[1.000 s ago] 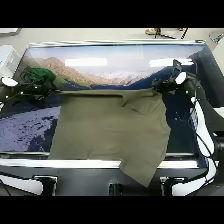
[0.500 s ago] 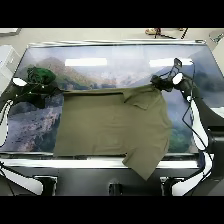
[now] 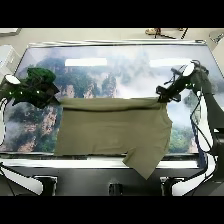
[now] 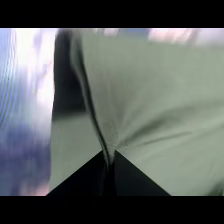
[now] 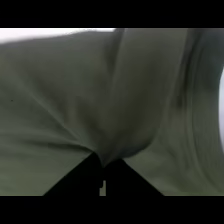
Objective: Fold the clothes and pants, and hang the long-sleeved shirts on hangers.
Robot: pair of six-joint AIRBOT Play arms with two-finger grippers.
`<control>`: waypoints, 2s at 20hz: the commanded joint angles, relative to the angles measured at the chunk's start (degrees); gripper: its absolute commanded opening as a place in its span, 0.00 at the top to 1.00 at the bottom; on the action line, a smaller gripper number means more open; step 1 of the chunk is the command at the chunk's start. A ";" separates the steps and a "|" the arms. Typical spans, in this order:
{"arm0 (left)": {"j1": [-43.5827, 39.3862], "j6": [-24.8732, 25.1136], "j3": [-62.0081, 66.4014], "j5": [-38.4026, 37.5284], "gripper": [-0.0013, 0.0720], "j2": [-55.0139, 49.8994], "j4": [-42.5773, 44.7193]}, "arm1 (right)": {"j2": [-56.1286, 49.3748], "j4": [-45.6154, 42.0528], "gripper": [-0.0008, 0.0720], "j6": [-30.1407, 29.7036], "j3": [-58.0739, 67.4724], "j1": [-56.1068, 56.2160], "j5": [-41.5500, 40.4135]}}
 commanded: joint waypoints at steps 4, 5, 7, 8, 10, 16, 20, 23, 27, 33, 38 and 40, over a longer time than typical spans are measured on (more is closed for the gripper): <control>-0.42 -1.25 -3.52 -7.91 0.95 0.04 3.45 | -1.49 -3.76 0.94 3.21 -3.32 -0.02 7.67; -0.44 -1.73 -3.54 -8.02 0.95 0.04 4.13 | -1.68 -3.80 0.94 3.21 -3.37 -0.02 8.83; -0.52 -2.10 -3.56 -9.01 0.95 -0.37 5.18 | -1.79 -4.74 0.94 3.23 -3.39 -0.02 8.98; -0.57 -2.08 -3.96 -8.72 0.95 -0.37 5.11 | -1.84 -4.68 0.94 3.48 -3.39 -0.02 8.70; -0.79 -1.20 -4.37 -8.31 0.95 -0.37 5.20 | -1.90 -4.48 0.94 3.63 -3.39 0.02 9.46; -0.92 -1.44 -6.12 -8.15 0.95 -0.48 7.08 | -2.56 -6.01 0.94 3.72 -3.50 0.04 10.84; -1.11 -1.40 -7.67 -5.44 0.94 -0.59 6.95 | -3.13 -5.42 0.92 4.94 -3.50 0.02 10.05; -0.66 -0.98 -6.47 -6.75 0.34 -0.31 4.90 | -2.49 -4.68 0.53 2.10 -3.39 -0.42 10.64; 3.41 -1.01 -5.84 -9.86 0.33 4.37 6.08 | 3.10 -4.74 0.28 -0.59 -3.50 -7.10 16.81; 9.88 8.79 -38.25 -0.31 0.37 23.69 9.20 | 21.92 -5.07 0.15 -4.04 -33.05 -14.32 6.69; 17.38 15.06 -56.94 6.64 0.37 34.95 8.11 | 29.51 -5.03 0.15 -7.02 -48.63 -14.25 2.34; 17.40 15.17 -57.79 6.56 0.38 34.64 8.11 | 29.68 -4.35 0.16 -7.02 -48.85 -14.25 2.67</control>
